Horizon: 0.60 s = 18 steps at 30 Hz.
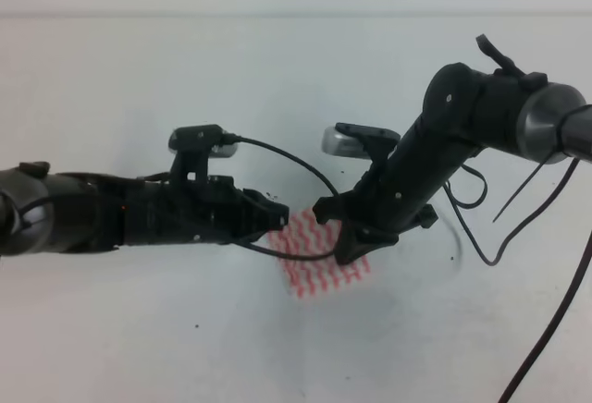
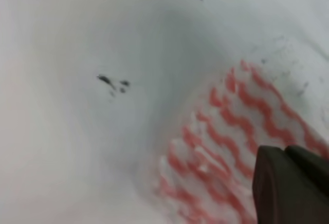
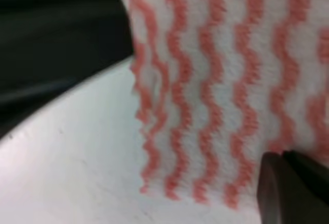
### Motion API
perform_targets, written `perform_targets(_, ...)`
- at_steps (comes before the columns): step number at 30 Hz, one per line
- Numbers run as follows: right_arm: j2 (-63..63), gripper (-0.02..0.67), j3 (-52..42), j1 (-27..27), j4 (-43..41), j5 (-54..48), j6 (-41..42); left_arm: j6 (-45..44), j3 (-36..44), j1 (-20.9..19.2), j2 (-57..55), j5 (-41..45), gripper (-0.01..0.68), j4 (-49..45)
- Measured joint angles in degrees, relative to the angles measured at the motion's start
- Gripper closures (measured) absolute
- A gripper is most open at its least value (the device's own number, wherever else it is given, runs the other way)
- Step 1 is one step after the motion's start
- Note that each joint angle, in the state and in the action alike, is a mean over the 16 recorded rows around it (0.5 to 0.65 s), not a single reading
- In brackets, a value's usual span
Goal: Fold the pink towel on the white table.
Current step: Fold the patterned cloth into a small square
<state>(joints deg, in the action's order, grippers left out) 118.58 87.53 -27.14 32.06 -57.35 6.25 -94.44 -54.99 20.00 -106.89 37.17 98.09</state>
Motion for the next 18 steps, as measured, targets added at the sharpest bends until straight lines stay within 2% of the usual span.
perform_targets(18,-0.08,0.667,0.0,0.44,-1.6,0.17,-0.72,7.59,0.02,1.74,0.24,-4.61,0.675,-8.53)
